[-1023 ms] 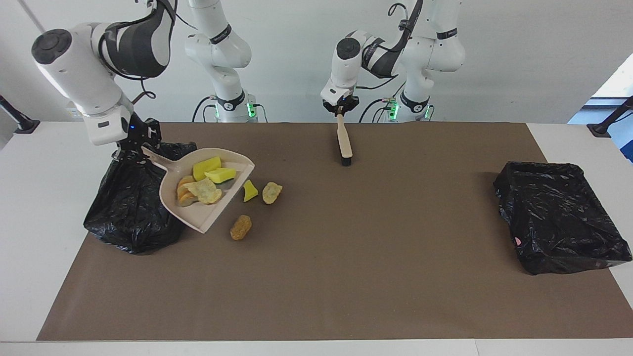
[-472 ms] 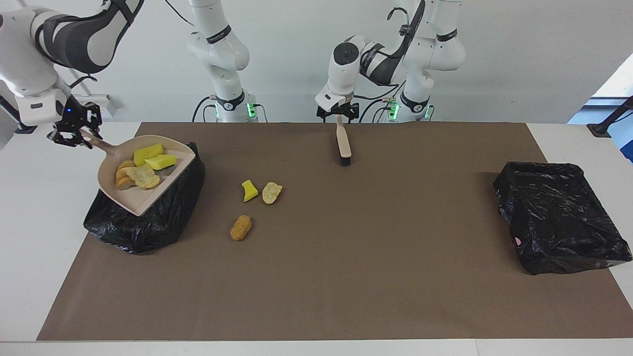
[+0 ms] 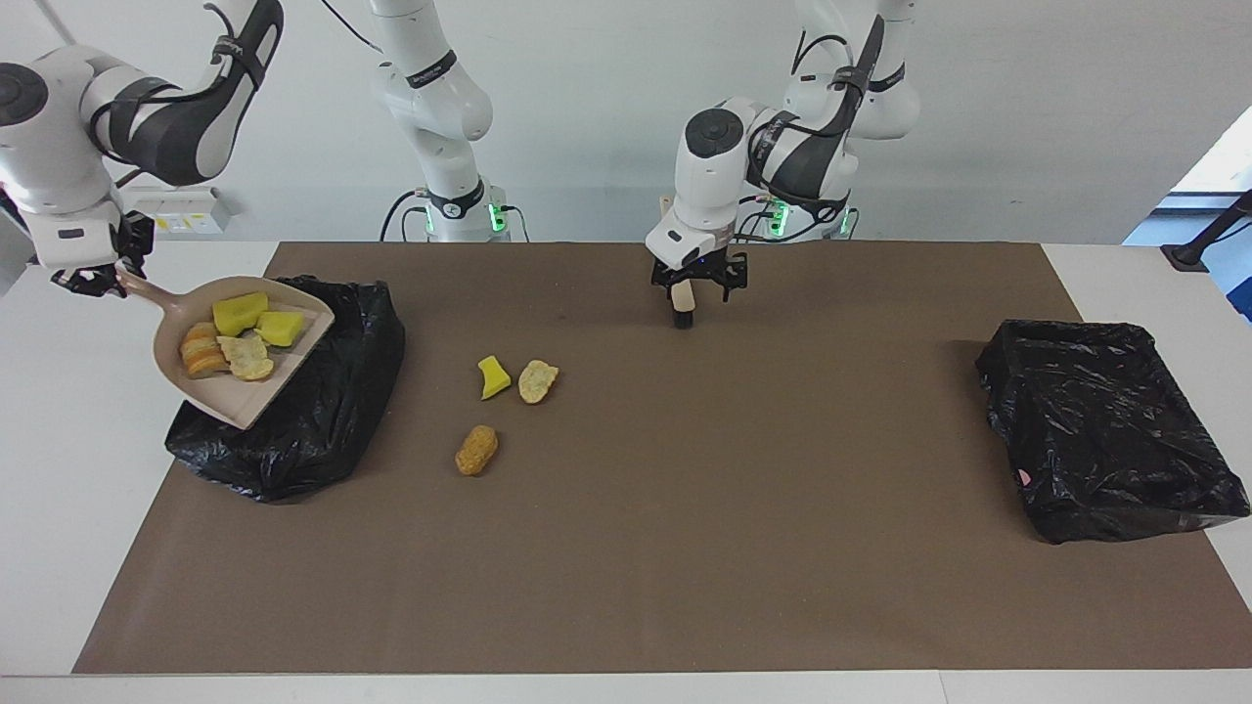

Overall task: Sweep and dump trash in bin
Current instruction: 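Carry the dustpan to the bag while the left gripper drops the brush, then tilt the dustpan over the black bag with the right gripper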

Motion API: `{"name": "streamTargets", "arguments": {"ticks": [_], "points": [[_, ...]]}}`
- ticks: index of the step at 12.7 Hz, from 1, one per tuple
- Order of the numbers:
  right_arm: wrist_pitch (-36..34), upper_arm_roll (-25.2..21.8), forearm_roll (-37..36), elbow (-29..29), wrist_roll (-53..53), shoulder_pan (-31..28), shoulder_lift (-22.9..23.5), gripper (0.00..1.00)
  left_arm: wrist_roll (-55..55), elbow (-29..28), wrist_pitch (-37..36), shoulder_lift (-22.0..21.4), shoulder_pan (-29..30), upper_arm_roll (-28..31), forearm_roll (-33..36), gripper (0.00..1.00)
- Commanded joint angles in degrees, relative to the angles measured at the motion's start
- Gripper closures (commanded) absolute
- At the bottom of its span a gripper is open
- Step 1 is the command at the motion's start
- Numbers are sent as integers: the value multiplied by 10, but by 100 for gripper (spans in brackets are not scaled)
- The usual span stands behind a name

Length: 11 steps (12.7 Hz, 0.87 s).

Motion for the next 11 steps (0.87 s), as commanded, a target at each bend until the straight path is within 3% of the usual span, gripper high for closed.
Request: {"name": "streamTargets", "arguments": {"ticks": [1,5,11], "points": [[31,2,-57,-22,-1,13,-8,100,100,64,-70,-5,-2,81,10,0],[36,2,-128,-27,16,36,-7,100,216,176,-177,-8,0,188,5,0],[34,2,-225,-25,59,81,3,100,295,298,-291,-11,7,285,-17,0]]}}
